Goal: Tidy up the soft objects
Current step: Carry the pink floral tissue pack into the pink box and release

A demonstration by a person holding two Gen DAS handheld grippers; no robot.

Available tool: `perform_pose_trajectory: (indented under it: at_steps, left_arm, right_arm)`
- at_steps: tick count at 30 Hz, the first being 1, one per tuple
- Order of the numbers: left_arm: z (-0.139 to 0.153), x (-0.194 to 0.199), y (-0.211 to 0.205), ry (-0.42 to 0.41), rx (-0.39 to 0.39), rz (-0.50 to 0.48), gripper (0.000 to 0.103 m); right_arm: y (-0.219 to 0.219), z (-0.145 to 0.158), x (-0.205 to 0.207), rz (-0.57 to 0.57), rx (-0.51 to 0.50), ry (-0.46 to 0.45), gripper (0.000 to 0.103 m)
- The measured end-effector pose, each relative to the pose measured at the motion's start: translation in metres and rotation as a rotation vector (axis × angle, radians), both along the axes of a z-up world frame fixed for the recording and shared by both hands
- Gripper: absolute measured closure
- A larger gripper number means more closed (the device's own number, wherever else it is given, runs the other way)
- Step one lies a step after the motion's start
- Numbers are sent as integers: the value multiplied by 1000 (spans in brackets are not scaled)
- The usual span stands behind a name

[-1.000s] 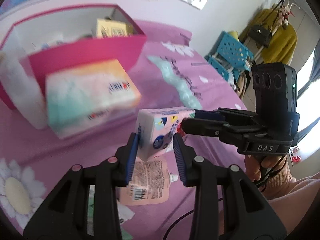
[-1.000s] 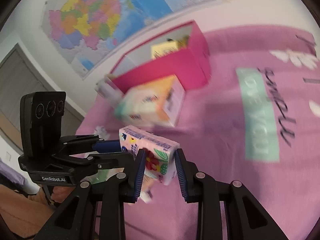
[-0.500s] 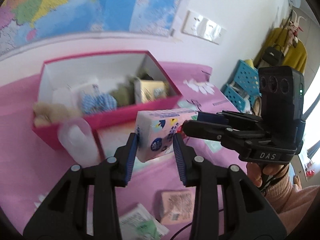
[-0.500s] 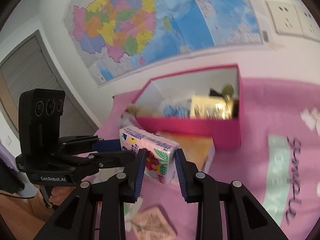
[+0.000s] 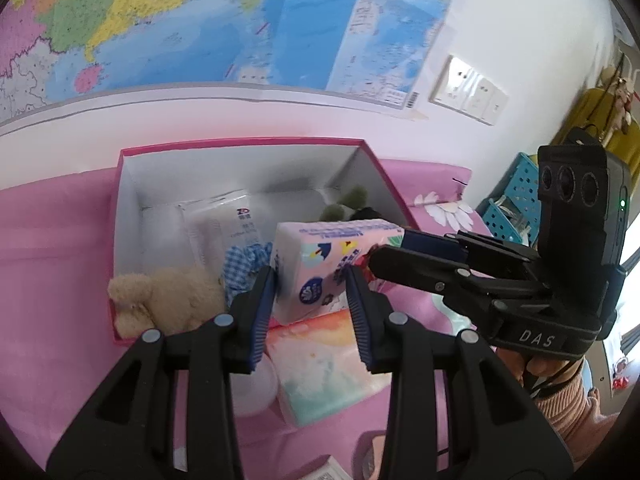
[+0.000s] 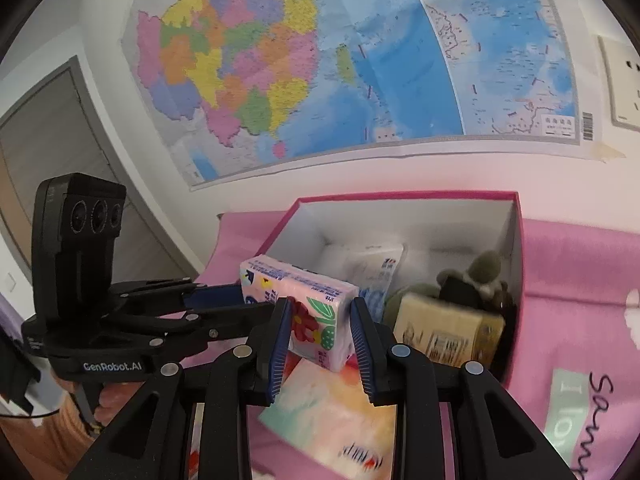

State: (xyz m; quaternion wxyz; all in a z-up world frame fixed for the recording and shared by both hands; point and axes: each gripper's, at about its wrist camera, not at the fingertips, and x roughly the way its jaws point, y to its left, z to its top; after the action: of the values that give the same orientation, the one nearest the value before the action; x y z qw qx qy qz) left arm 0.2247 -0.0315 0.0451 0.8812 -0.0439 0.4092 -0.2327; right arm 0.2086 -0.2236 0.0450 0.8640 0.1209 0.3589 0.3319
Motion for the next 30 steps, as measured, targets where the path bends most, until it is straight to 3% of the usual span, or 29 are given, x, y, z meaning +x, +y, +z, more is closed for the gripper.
perform_pose_trajectory:
  at_steps: [14,24,30]
  left_arm:
    - [-20,35,4,82,18,72,65]
    - [-13,19,14,30,21,83,65]
    - [-2,-8,20,-26,2,84,65]
  right_arm:
    - [24,-22,34,-31,-108,36,71]
    - [18,-14,12,-36,-133,-19,69]
    - [9,-2,-9,-13,-97,-48,68]
